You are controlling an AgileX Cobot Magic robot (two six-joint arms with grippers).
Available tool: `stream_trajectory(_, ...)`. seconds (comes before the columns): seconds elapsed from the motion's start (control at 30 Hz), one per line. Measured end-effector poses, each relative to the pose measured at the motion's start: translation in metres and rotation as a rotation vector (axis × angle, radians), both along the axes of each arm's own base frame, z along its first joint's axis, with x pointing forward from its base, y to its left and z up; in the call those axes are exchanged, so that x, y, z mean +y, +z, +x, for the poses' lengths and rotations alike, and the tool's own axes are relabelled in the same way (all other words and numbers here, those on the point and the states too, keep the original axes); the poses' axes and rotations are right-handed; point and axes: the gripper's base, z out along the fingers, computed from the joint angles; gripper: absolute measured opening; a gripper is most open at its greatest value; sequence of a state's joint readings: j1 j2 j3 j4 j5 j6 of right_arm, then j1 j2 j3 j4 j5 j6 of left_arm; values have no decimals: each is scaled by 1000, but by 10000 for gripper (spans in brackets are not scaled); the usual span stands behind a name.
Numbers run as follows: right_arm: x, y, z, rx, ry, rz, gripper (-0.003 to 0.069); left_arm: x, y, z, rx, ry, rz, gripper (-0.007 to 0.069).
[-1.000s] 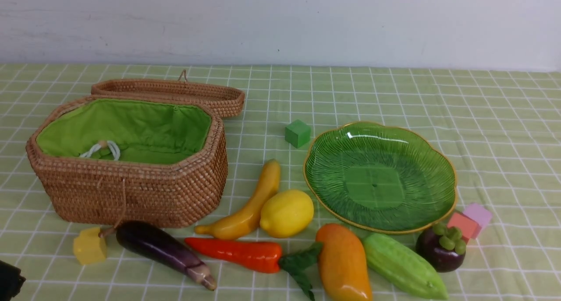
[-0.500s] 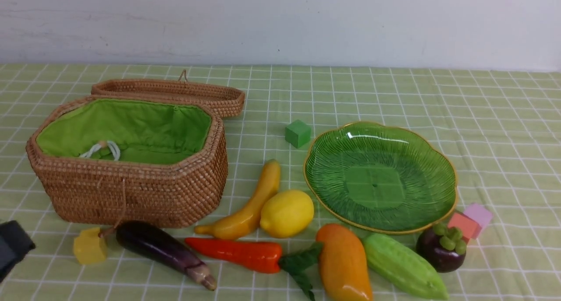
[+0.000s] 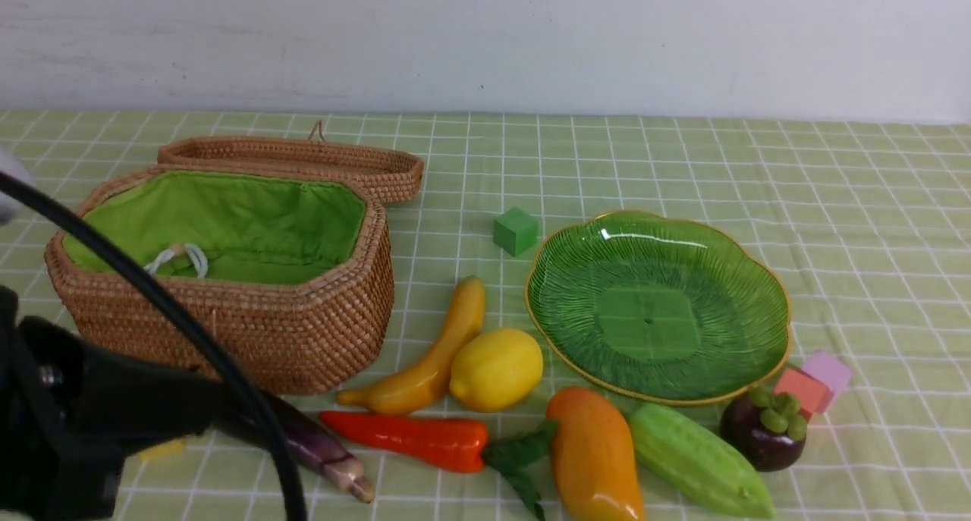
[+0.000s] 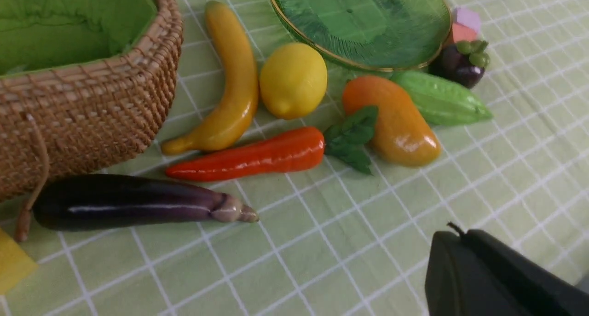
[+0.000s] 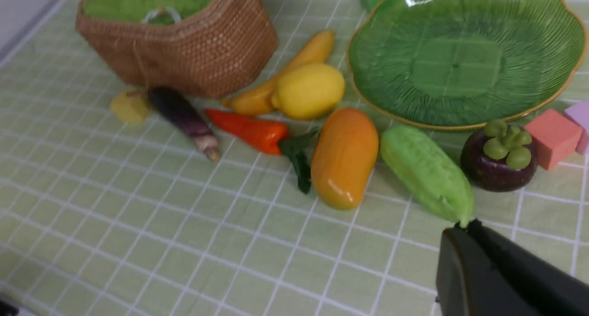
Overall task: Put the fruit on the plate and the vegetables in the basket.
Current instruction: Use the left arm to grab an eggplant and put it into the left basket
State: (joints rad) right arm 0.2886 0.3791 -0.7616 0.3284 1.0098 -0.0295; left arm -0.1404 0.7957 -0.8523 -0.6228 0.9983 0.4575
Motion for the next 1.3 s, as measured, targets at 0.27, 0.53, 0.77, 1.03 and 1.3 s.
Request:
stream_trajectory(0.27, 4, 29, -1, -53, 156, -158, -7, -24, -22, 17, 122, -350, 442, -13)
stream_trajectory(0.53, 8, 30, -2, -92, 243, -194, -3, -53, -67, 69, 79, -508, 700, 15)
stream_trajectory(0.77, 8, 29, -4, -78, 264, -209, 1, -66, -109, 98, 130, -656, 818, 241)
stream_trajectory(1.03, 8, 26, -6, -49, 281, -221, 5, -68, -130, 125, 7, -687, 969, 518)
stream_trajectory(1.3, 8, 25, -7, -38, 287, -226, 13, -71, -148, 144, -95, -740, 1078, 524)
